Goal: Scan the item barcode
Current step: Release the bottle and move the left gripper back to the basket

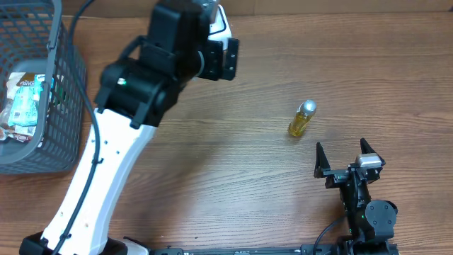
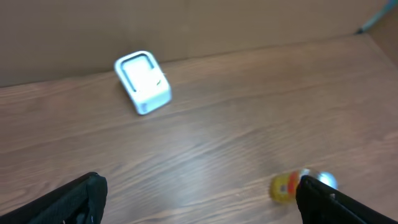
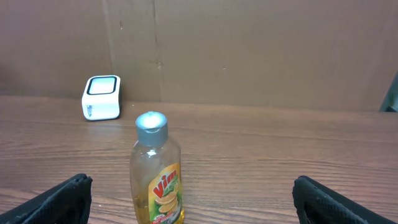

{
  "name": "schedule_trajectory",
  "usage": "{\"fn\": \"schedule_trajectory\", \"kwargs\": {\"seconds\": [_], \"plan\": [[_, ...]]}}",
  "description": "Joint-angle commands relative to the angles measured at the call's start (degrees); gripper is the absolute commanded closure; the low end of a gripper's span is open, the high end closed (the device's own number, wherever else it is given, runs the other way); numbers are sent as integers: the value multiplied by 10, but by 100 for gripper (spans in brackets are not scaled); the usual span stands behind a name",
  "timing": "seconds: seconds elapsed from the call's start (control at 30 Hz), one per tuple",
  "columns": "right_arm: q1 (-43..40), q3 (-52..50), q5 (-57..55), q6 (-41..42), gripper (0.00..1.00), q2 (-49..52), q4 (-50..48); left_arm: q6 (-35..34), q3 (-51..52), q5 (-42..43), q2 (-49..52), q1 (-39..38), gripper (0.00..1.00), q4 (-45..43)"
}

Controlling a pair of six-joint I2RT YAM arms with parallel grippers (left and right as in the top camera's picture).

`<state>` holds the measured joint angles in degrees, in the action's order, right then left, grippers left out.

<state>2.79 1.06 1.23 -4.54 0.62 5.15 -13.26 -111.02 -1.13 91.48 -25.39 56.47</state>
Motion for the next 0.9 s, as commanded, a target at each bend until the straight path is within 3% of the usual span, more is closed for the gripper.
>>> {"fn": "schedule_trajectory", "kwargs": {"seconds": [0.0, 0.53, 0.87], "plan": [[4, -6, 0, 0, 0, -5, -4, 18, -5, -4, -12, 37, 0, 8], [4, -6, 0, 0, 0, -5, -4, 30, -5, -12, -15, 179, 0, 22], [4, -6, 0, 0, 0, -5, -4, 33, -5, -31, -18, 339, 1, -21]]}}
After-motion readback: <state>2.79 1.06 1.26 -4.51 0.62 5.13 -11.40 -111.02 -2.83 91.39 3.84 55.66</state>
